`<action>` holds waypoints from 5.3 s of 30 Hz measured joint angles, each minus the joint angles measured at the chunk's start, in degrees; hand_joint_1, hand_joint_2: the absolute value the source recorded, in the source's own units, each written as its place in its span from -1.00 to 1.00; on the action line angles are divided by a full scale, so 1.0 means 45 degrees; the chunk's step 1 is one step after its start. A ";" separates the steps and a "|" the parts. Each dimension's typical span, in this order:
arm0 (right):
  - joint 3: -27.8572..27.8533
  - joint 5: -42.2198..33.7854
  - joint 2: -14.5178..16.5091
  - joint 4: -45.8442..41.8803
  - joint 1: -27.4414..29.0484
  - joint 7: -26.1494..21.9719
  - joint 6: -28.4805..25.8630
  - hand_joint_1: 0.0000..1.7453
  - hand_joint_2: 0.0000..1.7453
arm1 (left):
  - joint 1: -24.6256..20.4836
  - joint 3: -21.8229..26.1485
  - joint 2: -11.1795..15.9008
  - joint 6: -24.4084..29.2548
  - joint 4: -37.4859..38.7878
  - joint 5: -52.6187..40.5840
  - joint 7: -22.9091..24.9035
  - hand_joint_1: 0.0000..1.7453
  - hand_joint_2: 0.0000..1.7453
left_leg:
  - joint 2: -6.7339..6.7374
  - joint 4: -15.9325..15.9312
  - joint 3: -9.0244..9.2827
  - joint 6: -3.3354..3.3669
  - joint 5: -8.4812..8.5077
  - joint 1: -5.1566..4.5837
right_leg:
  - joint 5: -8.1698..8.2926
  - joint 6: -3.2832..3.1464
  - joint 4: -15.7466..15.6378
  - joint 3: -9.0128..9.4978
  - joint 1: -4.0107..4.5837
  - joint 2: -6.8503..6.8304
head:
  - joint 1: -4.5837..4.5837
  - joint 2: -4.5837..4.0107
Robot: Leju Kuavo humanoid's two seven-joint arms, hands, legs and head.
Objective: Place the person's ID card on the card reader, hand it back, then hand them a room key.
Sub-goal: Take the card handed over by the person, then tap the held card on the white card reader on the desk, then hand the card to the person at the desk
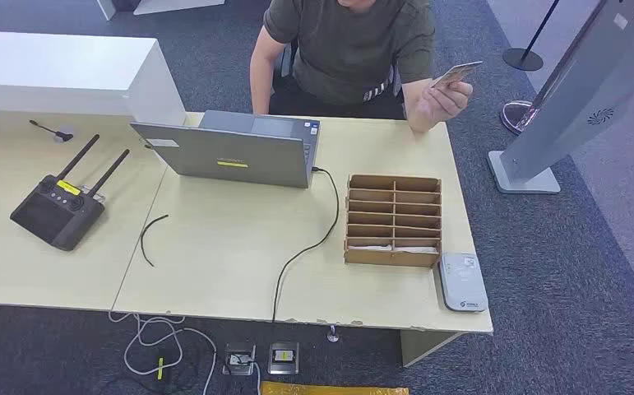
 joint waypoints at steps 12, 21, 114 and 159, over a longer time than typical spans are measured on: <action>0.2843 0.0925 -0.1853 -0.1915 -0.1914 0.0010 0.6081 -1.00 1.00 | -0.0014 -0.0030 0.0040 -0.0312 0.0000 -0.0432 -0.0361 -1.00 -1.00 | 0.0003 -0.0003 -0.0033 -0.0002 0.0002 0.0012 | 0.0000 -0.0001 0.0002 -0.0001 0.0012 0.0003 | 0.0006 0.0000; 0.7161 0.1325 -0.2803 -0.2115 -0.5701 0.0017 0.8387 -1.00 1.00 | -0.0033 -0.0047 0.0115 -0.0500 0.0005 -0.0509 -0.0482 -1.00 -1.00 | -0.0029 -0.0002 -0.0047 -0.0014 0.0027 0.0025 | 0.0000 -0.0002 0.0013 -0.0020 0.0023 -0.0031 | 0.0006 0.0000; 1.7062 -0.0942 -0.1846 0.4794 -0.5627 -0.0566 0.5771 1.00 1.00 | -0.0329 -0.1535 0.0385 -0.1525 0.0030 -0.2704 0.0753 -1.00 -1.00 | -0.0061 0.0004 -0.0058 -0.0034 0.0037 0.0045 | -0.0002 -0.0008 0.0011 -0.0051 0.0046 -0.0053 | 0.0006 0.0000; 1.8016 -0.3043 -0.0217 0.7805 -0.4963 -0.1741 0.3599 1.00 1.00 | -0.0319 -0.1545 0.0539 -0.1383 0.0005 -0.3259 0.1122 -1.00 -1.00 | -0.0050 0.0004 -0.0041 -0.0035 0.0038 0.0045 | -0.0001 -0.0008 0.0012 -0.0041 0.0046 -0.0026 | 0.0008 0.0000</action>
